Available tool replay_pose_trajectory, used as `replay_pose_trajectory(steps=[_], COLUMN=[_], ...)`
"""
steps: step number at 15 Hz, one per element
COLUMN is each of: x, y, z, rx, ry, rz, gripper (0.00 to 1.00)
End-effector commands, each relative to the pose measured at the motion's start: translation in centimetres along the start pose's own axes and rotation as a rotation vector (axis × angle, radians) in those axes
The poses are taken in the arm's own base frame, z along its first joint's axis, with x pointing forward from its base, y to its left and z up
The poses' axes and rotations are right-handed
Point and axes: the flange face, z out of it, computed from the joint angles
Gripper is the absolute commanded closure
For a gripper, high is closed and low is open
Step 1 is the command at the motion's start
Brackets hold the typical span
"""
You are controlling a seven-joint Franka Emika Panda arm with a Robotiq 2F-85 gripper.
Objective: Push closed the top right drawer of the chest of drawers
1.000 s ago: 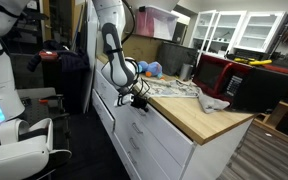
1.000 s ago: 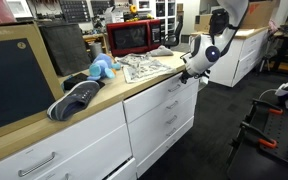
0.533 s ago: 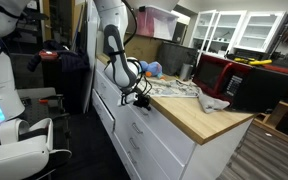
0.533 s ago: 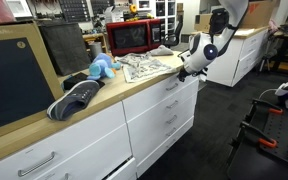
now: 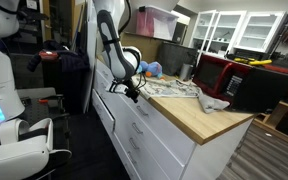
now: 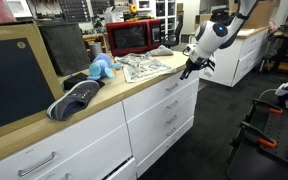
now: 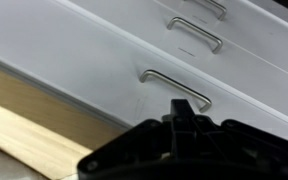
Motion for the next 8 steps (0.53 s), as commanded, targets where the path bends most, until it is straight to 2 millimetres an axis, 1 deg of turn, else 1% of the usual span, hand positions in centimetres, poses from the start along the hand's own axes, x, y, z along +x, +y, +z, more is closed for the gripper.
replay_pose_trajectory(steps=[1, 5, 8], x=[-0.6, -0.7, -0.7], y=[-1.3, -2.3, -2.6], z=[-3.7, -5.4, -6.6], rx=[0.059, 0.081, 0.085], ry=[-0.037, -0.069, -0.091], rz=[0.123, 0.242, 0.326], gripper=[1.00, 1.00, 1.00])
